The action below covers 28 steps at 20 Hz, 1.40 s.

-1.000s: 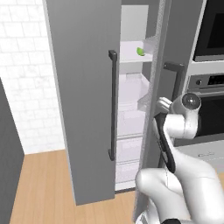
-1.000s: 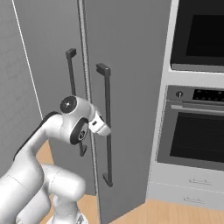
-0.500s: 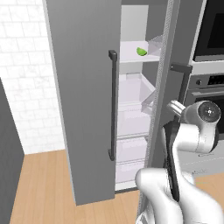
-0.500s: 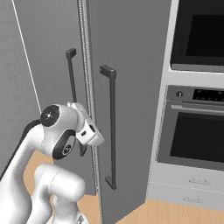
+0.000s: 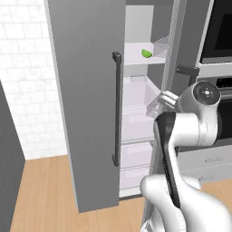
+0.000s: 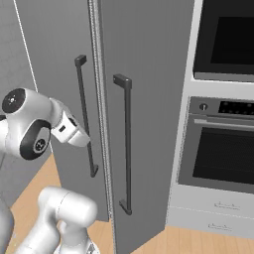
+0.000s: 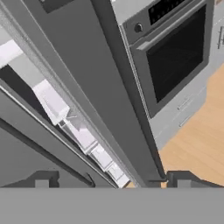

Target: Grab a lemon wedge from the fridge and one ice cube from the ice bowl, and put them in the glass of lemonade.

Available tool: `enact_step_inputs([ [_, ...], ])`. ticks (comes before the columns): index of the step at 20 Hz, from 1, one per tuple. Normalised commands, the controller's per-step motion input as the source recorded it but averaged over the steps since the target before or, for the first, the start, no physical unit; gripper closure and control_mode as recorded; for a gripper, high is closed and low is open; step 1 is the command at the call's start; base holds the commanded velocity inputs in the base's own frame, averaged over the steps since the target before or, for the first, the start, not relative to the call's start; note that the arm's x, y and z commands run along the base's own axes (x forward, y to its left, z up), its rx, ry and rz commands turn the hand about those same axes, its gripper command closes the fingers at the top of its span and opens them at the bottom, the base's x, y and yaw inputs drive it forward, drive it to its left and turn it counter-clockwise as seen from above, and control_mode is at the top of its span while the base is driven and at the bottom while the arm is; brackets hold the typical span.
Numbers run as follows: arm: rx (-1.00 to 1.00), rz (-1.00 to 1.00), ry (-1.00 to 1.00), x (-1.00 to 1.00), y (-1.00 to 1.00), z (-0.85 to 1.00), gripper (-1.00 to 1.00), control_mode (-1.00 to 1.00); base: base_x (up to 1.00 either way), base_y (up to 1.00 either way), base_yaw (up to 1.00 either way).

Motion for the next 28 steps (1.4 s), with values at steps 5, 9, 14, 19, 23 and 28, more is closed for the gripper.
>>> enact_step_inputs([
  [5, -0.28, -0.16, 0.18, 0.99, 0.61, -0.07, -1.00, -1.00, 0.00, 0.00, 0.00],
  [9, -0.34, -0.24, 0.14, 1.00, 0.24, -0.20, -1.00, -1.00, 0.00, 0.00, 0.00],
  [14, -0.25, -0.26, 0.07, 0.31, 0.00, -0.02, -1.00, -1.00, 0.00, 0.00, 0.00],
  [19, -0.19, -0.27, 0.18, 0.41, 0.00, 0.01, -1.00, -1.00, 0.00, 0.00, 0.00],
  [23, -0.08, -0.19, -0.09, 0.04, 0.00, -0.10, -1.00, -1.00, 0.00, 0.00, 0.00],
  [28, -0.06, -0.04, -0.03, 0.27, 0.00, 0.00, -1.00, -1.00, 0.00, 0.00, 0.00],
])
